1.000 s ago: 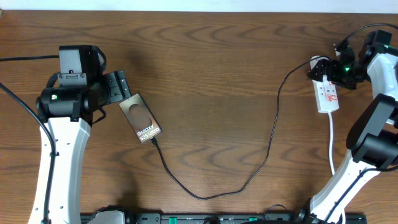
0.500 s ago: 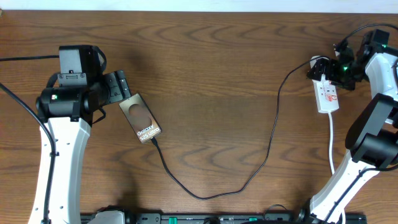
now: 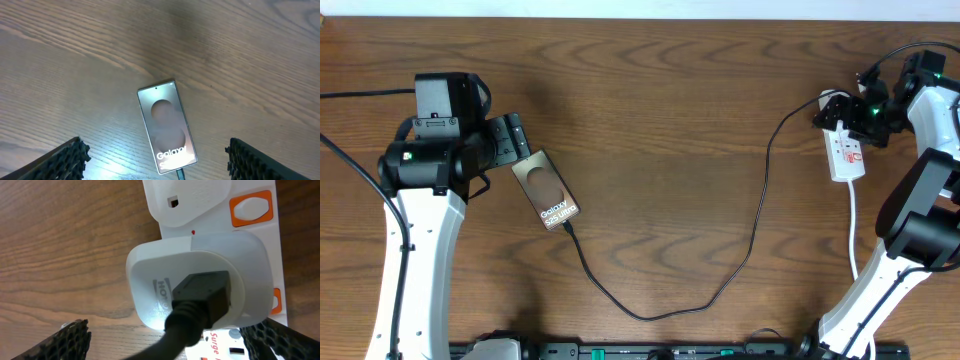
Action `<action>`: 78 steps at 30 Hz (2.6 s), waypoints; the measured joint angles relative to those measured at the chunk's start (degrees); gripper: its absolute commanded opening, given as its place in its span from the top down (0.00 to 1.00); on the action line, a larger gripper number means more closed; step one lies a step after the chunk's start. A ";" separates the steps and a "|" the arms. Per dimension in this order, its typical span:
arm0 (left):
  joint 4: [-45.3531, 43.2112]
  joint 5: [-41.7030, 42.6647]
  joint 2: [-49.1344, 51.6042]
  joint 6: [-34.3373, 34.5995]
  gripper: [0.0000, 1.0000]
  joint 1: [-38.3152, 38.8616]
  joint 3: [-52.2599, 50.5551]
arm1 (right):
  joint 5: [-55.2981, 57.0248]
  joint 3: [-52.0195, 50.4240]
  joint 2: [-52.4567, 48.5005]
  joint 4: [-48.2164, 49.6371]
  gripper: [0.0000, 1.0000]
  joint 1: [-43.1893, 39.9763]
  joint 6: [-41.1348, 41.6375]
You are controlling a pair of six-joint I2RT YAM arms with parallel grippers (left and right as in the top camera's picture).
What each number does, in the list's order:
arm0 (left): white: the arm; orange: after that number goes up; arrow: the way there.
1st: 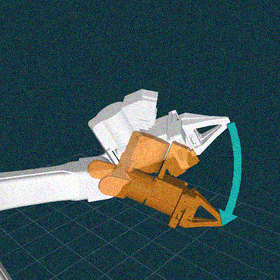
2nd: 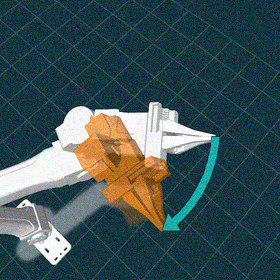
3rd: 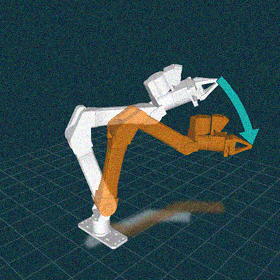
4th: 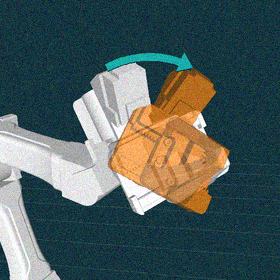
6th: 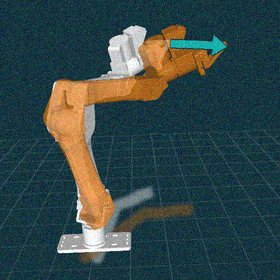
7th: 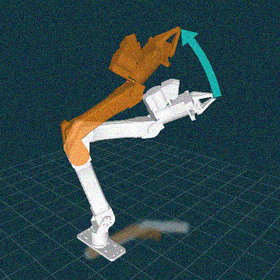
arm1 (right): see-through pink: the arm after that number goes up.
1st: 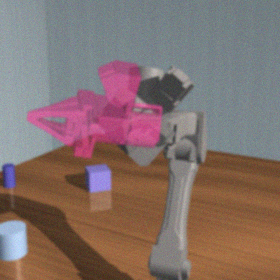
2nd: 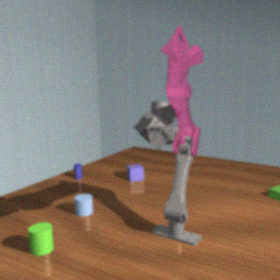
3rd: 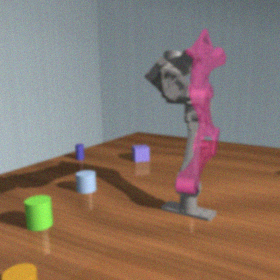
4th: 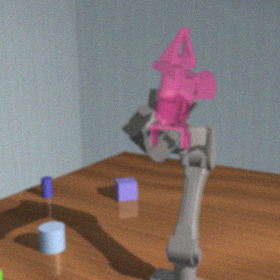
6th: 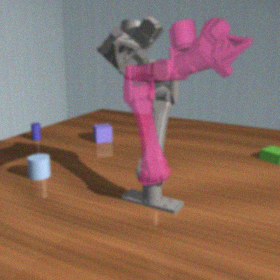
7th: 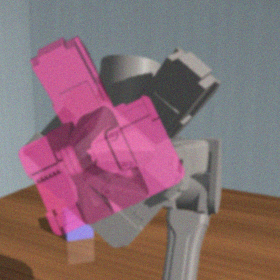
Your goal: Plug charger to phone and switch on socket
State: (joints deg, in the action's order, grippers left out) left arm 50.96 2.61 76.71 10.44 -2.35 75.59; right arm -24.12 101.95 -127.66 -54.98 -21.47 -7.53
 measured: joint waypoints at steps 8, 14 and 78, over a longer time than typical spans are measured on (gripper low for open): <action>0.00 0.00 0.00 0.02 0.13 0.00 0.00 | 2.45 1.03 -0.37 -1.22 0.08 0.35 0.04; 0.00 0.00 0.00 0.00 0.13 0.00 0.00 | 7.13 3.10 -1.57 -2.14 0.07 0.85 0.72; 0.00 0.00 0.00 0.00 0.13 0.00 0.00 | 2.71 9.33 -3.80 -6.29 0.02 0.70 3.87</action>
State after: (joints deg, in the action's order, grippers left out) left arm 50.96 2.61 76.71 10.44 -2.35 75.59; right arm -21.41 111.28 -131.46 -61.28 -20.78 -3.66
